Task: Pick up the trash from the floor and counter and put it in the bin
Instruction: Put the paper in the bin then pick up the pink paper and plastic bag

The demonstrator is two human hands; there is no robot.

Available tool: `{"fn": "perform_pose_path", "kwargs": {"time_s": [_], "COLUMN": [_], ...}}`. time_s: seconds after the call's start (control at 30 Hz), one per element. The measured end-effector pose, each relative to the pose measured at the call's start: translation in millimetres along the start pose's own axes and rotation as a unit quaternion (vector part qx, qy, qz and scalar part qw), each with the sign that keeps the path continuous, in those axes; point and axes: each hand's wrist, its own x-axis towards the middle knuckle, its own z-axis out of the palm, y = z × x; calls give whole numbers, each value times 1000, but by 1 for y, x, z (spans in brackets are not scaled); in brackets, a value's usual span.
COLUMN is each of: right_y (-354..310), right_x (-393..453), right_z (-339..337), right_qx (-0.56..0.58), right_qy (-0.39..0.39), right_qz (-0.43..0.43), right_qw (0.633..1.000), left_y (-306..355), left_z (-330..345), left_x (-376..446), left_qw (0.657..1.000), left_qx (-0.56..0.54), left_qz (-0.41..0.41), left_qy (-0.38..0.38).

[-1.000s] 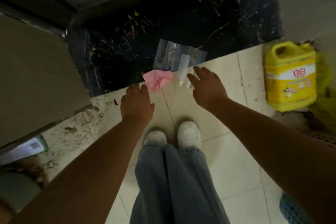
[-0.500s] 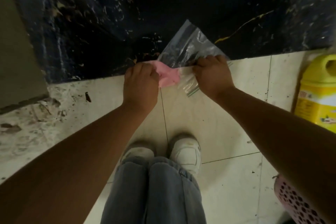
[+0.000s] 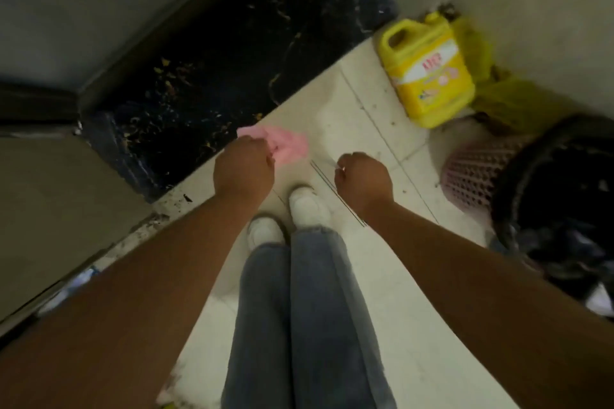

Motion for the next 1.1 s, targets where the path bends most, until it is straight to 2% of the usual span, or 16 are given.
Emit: {"fn": "perform_pose_path", "kwargs": {"time_s": [0.1,0.2,0.27,0.37,0.5,0.63,0.77,0.83,0.93,1.03,1.1], "right_y": [30,78,122,197,292,388,465,494,519,523,525], "right_x": [-49,-102,-140,-205,-287,-342,-362,-359,-360,-372,-386], "right_z": [-46,-86,-103,-112,-75,-9,30,41,52,63,69], "right_qx": [127,212,268,347,376,417,410,440,516,538,529], "right_qy": [67,151,207,282,331,309,258,247,203,174,183], "right_qz": [62,126,183,269,361,423,431,430,407,381,373], "right_qw": [988,957,923,853,787,743,761,749,726,732,740], "left_y": [71,147,200,276,361,432,480,495,517,540,556], "left_z": [-39,-56,-55,-36,17,91,161,187,216,238,253], "left_x": [-26,-59,-86,-133,-186,-222,-248,-255,-262,-264,-262], "left_qw": [998,989,982,968,947,940,938,937,930,915,911], "left_qx": [9,34,58,77,94,108,141,165,203,235,238], "left_qz": [64,139,179,239,307,321,310,299,296,314,320], "left_qy": [20,29,17,-1,-23,-50,-71,-73,-79,-90,-103]}}
